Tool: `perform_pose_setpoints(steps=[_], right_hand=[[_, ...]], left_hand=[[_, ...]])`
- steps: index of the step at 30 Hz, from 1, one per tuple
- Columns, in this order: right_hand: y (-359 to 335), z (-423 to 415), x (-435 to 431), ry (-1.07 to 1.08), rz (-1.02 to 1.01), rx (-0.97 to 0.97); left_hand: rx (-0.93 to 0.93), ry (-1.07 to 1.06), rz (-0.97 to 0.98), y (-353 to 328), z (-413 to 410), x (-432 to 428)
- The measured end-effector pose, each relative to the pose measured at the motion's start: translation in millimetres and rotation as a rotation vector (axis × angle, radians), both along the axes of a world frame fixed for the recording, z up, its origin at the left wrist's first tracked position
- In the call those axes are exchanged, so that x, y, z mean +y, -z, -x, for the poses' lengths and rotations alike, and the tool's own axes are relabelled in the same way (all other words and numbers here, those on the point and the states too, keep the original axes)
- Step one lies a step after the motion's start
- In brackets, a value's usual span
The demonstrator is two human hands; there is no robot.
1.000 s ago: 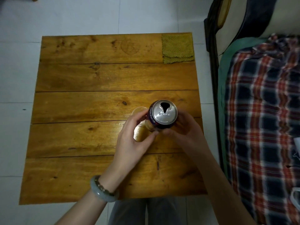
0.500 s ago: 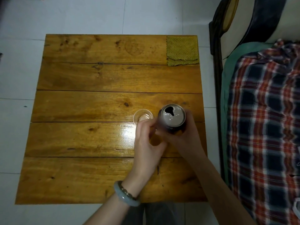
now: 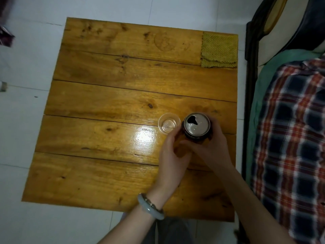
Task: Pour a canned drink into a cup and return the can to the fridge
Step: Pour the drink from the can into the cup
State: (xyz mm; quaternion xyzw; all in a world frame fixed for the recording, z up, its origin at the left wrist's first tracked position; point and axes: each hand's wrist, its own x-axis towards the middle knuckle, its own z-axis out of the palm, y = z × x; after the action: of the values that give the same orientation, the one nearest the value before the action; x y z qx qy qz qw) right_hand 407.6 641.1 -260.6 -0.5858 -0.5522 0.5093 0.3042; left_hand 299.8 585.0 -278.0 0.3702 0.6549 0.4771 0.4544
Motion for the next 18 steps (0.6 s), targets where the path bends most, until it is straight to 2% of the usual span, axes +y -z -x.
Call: perform_pose_setpoints(steps=[14,16,18], right_hand=[[16,0,8,-0.054,-0.082,-0.151],[16,-1,9,-0.073,-0.103,-0.18],[18,-3,12,-0.1,-0.126,-0.21]], left_hand=[[-0.133,0.189,0.097,4,6,-7],[-0.066,0.219,0.083,7,11,-9],[0.075,0.164,0.064,14,23,-11]])
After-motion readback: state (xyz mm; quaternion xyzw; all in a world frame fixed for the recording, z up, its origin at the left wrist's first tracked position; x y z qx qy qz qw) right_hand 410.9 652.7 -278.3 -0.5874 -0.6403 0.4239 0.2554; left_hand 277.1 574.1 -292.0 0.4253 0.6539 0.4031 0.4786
